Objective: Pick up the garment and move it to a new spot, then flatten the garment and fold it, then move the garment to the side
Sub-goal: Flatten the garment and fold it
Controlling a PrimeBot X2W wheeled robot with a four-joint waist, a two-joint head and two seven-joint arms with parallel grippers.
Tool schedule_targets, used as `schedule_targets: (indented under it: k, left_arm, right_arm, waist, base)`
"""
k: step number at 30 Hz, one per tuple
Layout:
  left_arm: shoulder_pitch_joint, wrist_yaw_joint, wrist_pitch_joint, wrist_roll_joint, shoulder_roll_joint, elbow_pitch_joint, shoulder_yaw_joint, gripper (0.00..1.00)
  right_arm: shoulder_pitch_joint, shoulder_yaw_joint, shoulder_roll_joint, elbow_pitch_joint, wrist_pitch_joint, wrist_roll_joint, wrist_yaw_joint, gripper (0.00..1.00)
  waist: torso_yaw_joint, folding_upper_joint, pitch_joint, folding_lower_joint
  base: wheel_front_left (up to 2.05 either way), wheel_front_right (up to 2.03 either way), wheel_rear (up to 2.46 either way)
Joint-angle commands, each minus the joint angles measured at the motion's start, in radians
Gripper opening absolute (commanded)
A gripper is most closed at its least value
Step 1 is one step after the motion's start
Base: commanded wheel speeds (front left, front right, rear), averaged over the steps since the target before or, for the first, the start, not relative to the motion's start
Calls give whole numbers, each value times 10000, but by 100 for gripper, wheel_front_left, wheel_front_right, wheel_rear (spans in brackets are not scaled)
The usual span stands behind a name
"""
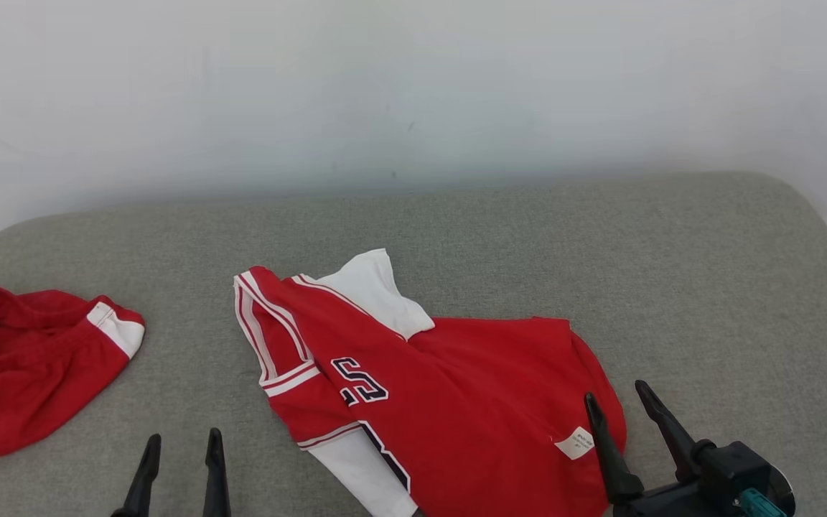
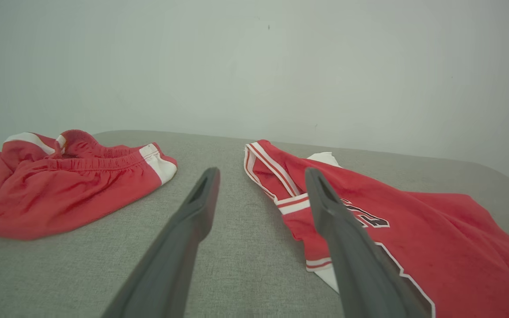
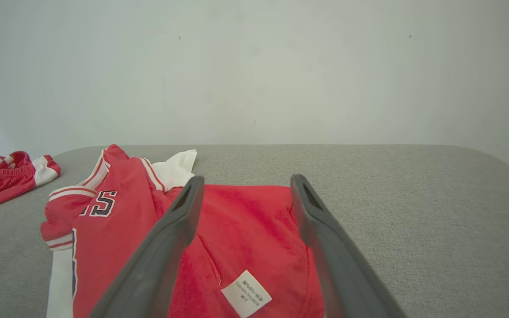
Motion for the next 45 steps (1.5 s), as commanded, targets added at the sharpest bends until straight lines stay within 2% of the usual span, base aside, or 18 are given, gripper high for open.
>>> schedule_targets:
  k: [1, 6, 8, 12, 13, 18, 22, 31, 35, 40, 41, 42, 44, 45]
  left_arm:
    - [122, 33, -5, 68, -17, -59, -38, 100]
    - [-116, 149, -5, 19, -29, -52, -159, 100]
    - [-229, 166, -5, 89, -33, -28, -235, 100]
    - [-345, 196, -5, 27, -34, -40, -478, 100]
    - [-391, 268, -5, -60, -31, -18, -604, 100]
    - [-555, 355, -5, -211, -34, -23, -848, 100]
    - [-784, 358, -5, -258, -34, 4, -1007, 100]
    - [-1107, 164, -5, -271, -33, 106, -1128, 100]
    - [-1107, 119, -5, -267, -35, 108, -1100, 100]
    - [-1061, 55, -5, -228, -35, 126, -1034, 100]
    - [-1057, 48, -5, -219, -35, 124, -1013, 100]
    - [-1076, 41, -5, -216, -35, 106, -989, 100]
    - [-1113, 26, -5, -206, -35, 95, -982, 100]
    - [-1132, 14, -5, -204, -35, 92, -989, 100]
  right_arm:
    - [96, -48, -1, -51, -9, -65, 9, 100]
    - [129, -258, -64, 28, 15, -66, 9, 100]
    - [46, -509, -9, 256, 365, 102, 9, 100]
    - [-413, -1237, 190, 905, 1943, 710, 9, 100]
    - [-726, -1494, 221, 1165, 2955, 1016, 9, 100]
    - [-1889, -1887, 235, 1829, 5496, 1014, 9, 100]
    - [-2889, -2096, 278, 2616, 6550, 884, 9, 100]
    - [-4107, -2323, 226, 4481, 7248, 108, 9, 100]
    - [-4217, -2619, 249, 4986, 7371, -429, 9, 100]
    - [-4265, -2723, 482, 5511, 7524, -545, 9, 99]
    - [-4276, -2732, 503, 5588, 7541, -544, 9, 87]
    - [-4326, -2755, 545, 5729, 7619, -487, 9, 45]
    - [-4368, -2826, 562, 5873, 7647, -422, 9, 28]
    - [-4387, -2823, 567, 5944, 7684, -434, 9, 6]
  waist:
    - [53, 0, -27, 1]
    - [121, 0, 21, 1]
    - [119, 0, 69, 1]
    - [96, 0, 182, 1]
    - [86, 0, 242, 1]
    - [77, 0, 506, 1]
    - [175, 0, 746, 1]
    - [451, 0, 987, 1]
    - [493, 0, 970, 1]
    - [524, 0, 953, 1]
    - [522, 0, 958, 1]
    - [528, 0, 981, 1]
    - [544, 0, 1011, 1]
    - [558, 0, 1030, 1]
  base:
    - [0, 0, 0]
    - [0, 0, 0]
    - [0, 0, 0]
    - [0, 0, 0]
    - [0, 0, 0]
    - [0, 0, 0]
    - [0, 0, 0]
    - [0, 0, 0]
    - [0, 0, 0]
    - [0, 0, 0]
    - [0, 0, 0]
    - [0, 0, 0]
    - [0, 0, 0]
    - [0, 0, 0]
